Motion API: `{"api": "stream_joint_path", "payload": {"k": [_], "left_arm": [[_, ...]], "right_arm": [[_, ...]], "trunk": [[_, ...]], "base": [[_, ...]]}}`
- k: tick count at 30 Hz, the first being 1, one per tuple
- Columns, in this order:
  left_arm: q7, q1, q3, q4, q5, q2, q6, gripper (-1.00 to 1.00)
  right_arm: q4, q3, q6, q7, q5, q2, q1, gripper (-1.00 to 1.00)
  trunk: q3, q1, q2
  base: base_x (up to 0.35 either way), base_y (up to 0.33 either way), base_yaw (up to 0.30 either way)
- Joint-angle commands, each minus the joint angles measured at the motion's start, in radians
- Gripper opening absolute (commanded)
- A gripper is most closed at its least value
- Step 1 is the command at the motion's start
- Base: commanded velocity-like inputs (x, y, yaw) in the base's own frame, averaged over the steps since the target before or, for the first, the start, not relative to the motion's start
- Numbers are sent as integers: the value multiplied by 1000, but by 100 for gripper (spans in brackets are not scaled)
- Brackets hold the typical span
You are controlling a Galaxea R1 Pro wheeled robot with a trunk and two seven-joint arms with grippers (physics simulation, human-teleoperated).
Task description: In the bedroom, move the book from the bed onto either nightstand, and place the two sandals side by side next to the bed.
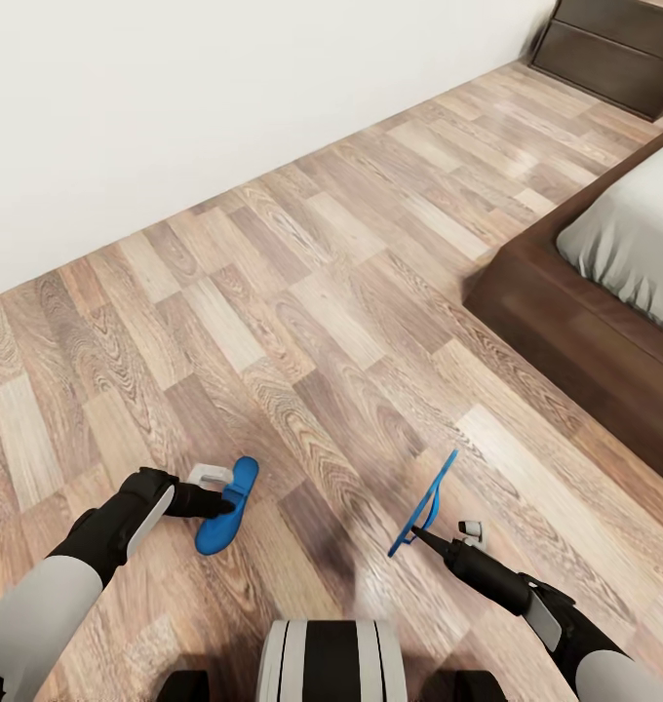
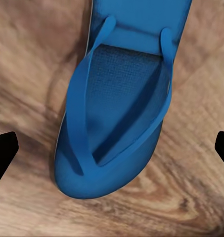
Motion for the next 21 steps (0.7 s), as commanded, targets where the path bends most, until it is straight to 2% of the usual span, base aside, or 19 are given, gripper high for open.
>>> {"api": "stream_joint_path", "payload": {"k": [1, 9, 21], "left_arm": [[4, -1, -4, -1, 9, 1, 5, 100], [4, 0, -4, 0, 9, 1, 5, 100], [4, 0, -4, -1, 9, 3, 5, 100]], "right_arm": [[0, -2, 13, 6, -2, 0, 0, -100], [0, -2, 13, 6, -2, 0, 0, -100], [0, -2, 12, 6, -2, 0, 0, -100]], "trunk": [[-5, 0, -1], [-35, 4, -2], [-35, 4, -2]], "base": [[0, 0, 0], [0, 0, 0], [0, 0, 0]]}}
